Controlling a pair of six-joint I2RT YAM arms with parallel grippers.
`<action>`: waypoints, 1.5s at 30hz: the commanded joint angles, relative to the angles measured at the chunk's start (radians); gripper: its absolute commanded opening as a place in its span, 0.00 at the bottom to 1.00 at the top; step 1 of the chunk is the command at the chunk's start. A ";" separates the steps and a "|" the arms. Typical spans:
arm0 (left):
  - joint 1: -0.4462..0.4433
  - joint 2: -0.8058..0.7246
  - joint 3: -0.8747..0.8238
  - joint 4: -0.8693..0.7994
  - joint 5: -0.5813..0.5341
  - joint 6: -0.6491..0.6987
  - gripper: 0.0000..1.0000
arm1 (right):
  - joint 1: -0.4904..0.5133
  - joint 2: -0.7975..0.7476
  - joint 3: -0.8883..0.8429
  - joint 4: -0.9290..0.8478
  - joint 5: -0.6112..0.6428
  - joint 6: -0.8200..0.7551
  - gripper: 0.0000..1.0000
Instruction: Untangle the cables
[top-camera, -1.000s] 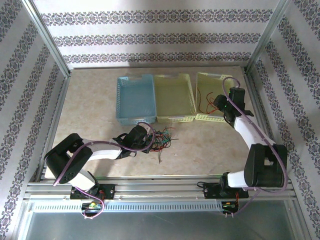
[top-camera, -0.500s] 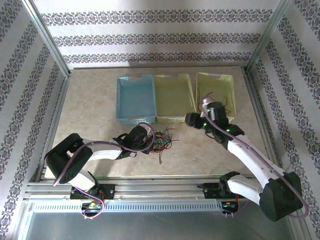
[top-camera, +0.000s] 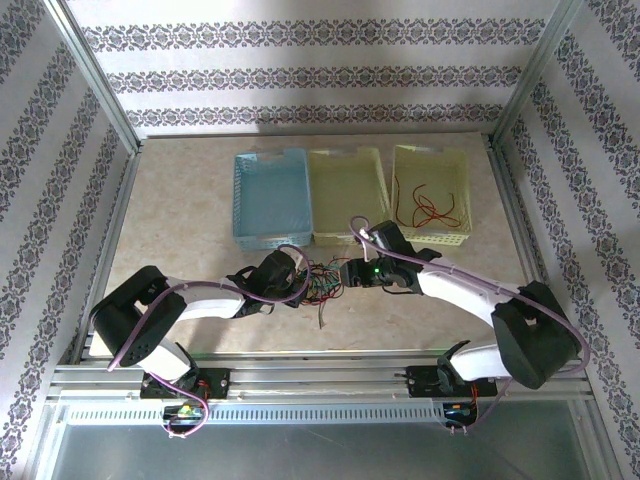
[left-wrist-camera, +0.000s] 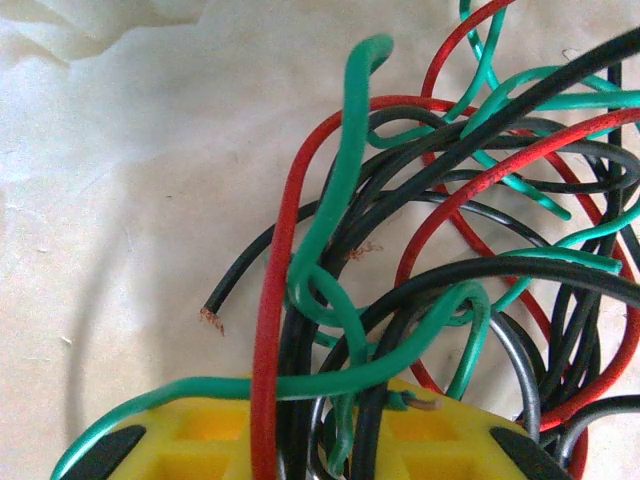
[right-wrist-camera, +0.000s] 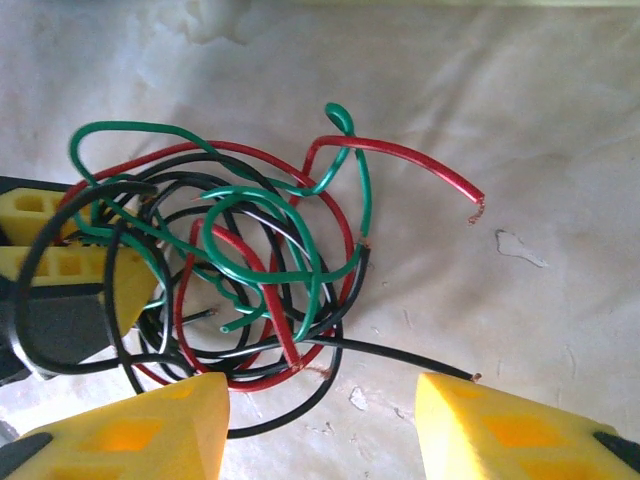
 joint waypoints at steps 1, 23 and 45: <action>-0.018 0.017 0.021 -0.036 0.020 0.016 0.21 | 0.008 0.029 0.030 0.032 0.013 0.003 0.51; -0.018 0.034 0.026 -0.036 0.015 0.012 0.22 | 0.029 0.106 0.055 0.094 -0.056 0.032 0.24; -0.018 0.073 0.038 -0.059 0.011 0.013 0.21 | -0.099 -0.429 0.062 -0.072 0.388 -0.007 0.00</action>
